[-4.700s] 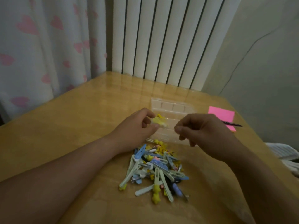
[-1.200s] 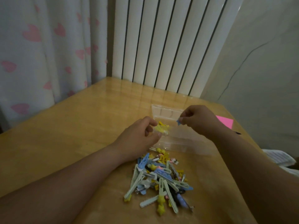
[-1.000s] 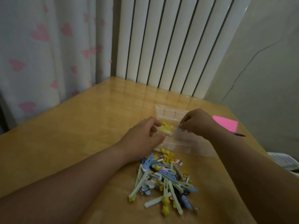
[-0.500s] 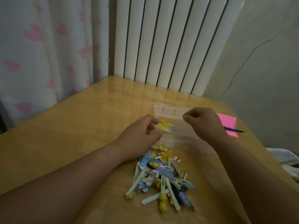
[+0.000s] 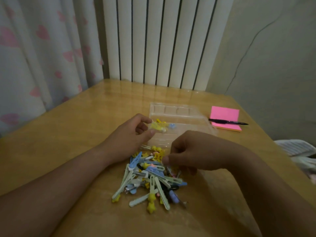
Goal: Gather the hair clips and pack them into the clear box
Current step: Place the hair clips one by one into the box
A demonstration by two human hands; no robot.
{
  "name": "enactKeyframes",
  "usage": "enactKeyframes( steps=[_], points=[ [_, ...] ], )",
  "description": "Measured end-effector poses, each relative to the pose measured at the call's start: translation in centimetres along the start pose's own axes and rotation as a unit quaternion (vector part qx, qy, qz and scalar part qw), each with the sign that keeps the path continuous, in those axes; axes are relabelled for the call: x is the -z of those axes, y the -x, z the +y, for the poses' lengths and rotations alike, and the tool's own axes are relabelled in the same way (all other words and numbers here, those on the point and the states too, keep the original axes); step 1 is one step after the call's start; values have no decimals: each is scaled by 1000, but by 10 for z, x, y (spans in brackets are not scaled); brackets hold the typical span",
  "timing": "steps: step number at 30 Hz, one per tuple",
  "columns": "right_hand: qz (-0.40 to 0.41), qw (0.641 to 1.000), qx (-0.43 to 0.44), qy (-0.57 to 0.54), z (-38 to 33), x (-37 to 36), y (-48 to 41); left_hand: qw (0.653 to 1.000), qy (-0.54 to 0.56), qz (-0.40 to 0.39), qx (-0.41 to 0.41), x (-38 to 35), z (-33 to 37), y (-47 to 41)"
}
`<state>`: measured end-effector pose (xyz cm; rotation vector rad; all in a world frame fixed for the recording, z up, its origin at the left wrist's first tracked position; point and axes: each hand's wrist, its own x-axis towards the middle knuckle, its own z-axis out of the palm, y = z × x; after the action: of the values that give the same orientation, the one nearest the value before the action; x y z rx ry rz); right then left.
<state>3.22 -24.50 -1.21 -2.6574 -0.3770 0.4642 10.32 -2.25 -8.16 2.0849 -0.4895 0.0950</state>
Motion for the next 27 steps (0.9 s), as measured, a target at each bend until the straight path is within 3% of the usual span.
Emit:
enactKeyframes(
  steps=[4, 15, 20, 24, 27],
  points=[
    [-19, 1000, -7, 21, -4, -2, -2, 1000, -2, -1, -1, 0, -1, 0],
    [-40, 996, -43, -72, 11, 3, -3, 1000, 7, -13, -3, 1, -4, 0],
    [-72, 997, -10, -23, 13, 6, 0, 1000, 8, -13, -5, 1, -5, 0],
    [-44, 998, 13, -46, 15, 16, 7, 1000, 7, -14, -8, -1, -6, -1],
    [79, 988, 40, -127, 17, 25, 11, 1000, 5, -18, -12, 0, -8, -2]
  ],
)
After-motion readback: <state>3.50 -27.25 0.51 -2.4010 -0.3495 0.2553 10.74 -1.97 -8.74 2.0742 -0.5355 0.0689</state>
